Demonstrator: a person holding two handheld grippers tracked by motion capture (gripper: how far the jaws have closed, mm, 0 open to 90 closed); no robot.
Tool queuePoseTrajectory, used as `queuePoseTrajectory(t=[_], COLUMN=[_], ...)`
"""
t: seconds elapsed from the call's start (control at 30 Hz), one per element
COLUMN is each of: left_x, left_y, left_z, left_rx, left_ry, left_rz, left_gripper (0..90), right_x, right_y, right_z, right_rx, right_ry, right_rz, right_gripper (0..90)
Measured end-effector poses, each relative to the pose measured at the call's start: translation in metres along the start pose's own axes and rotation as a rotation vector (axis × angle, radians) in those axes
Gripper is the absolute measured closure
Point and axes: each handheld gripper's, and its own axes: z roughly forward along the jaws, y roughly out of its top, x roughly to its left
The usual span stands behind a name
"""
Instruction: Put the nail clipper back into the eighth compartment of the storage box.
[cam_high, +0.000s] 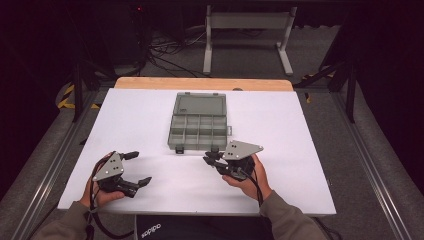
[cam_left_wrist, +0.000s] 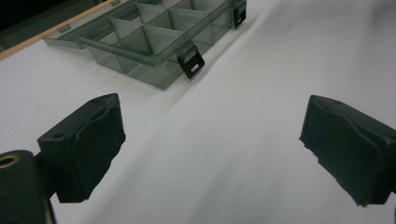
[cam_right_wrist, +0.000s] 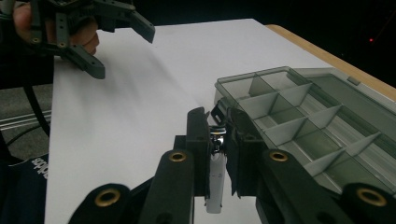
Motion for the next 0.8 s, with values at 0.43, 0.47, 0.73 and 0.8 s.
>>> queuePoseTrajectory(t=[0.43, 0.47, 0.73, 0.8], left_x=[-0.001, 0.0, -0.002, -0.002], left_y=[0.0, 0.0, 0.0, 0.0], left_z=[0.001, 0.001, 0.003, 0.003], left_rx=[-0.005, -0.006, 0.0, 0.001], left_ry=[0.001, 0.0, -0.001, 0.002], left_rz=[0.001, 0.002, -0.001, -0.002], left_gripper=[6.9, 6.9, 7.0, 7.0], right_x=[-0.008, -0.009, -0.017, -0.018], right_y=[-0.001, -0.001, -0.001, -0.001], right_z=[-0.006, -0.007, -0.008, -0.008], right_rx=[-0.014, -0.017, -0.031, -0.033], right_ry=[-0.04, -0.047, -0.092, -0.095], right_rz=[0.013, 0.015, 0.024, 0.025], right_gripper=[80.8, 80.8, 80.8, 80.8])
